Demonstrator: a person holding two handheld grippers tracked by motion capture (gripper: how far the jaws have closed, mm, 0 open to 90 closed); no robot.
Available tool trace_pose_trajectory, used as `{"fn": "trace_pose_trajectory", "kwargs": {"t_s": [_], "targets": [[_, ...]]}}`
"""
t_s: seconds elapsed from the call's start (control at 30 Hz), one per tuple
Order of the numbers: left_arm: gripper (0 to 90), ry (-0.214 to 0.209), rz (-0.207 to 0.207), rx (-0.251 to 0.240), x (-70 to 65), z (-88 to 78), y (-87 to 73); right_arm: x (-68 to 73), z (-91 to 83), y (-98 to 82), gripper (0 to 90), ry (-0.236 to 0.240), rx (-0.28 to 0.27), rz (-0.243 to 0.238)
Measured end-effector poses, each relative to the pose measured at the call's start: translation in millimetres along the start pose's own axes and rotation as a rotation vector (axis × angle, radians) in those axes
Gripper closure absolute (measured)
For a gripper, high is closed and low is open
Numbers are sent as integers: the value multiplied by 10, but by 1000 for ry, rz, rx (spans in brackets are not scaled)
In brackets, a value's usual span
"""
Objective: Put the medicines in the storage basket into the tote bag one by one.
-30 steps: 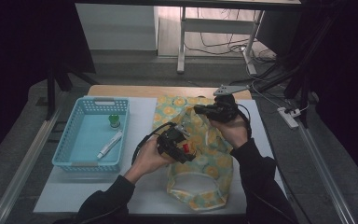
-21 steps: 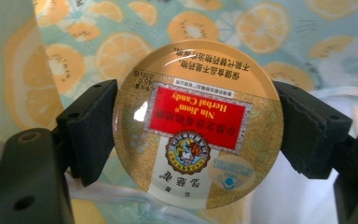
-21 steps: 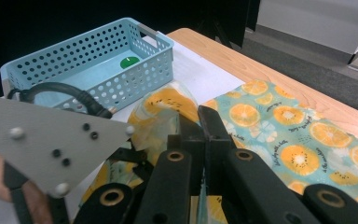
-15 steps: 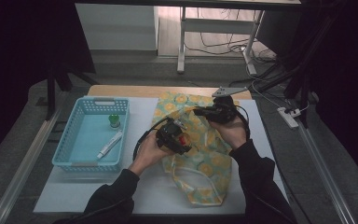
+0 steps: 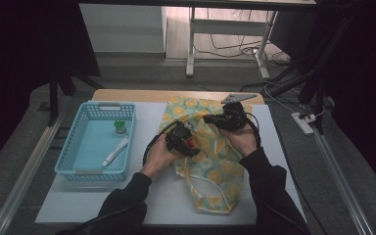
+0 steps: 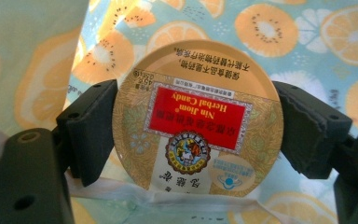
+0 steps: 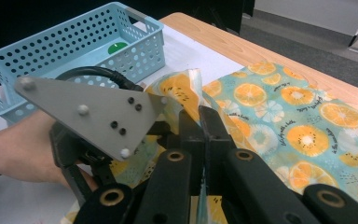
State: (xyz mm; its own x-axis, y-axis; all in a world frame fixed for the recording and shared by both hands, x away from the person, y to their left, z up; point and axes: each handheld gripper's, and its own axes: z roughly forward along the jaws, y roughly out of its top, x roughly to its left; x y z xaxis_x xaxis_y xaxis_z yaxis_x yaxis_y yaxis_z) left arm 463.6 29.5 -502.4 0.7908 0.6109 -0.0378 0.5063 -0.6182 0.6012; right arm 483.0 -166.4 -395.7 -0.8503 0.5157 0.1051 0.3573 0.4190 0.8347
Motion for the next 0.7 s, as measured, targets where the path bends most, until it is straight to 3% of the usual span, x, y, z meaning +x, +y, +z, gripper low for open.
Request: {"fn": "trace_pose_trajectory", "kwargs": {"t_s": [0.4,0.57,0.7], "targets": [[200,13,2,22,13,192,35,-80,53,-75,898,-15,12,25],[186,30,3,12,1,200,24,-108,48,-97,898,-18,10,31],[152,19,-1,3,-13,166,28,-113,40,-98,898,-20,10,31]]}}
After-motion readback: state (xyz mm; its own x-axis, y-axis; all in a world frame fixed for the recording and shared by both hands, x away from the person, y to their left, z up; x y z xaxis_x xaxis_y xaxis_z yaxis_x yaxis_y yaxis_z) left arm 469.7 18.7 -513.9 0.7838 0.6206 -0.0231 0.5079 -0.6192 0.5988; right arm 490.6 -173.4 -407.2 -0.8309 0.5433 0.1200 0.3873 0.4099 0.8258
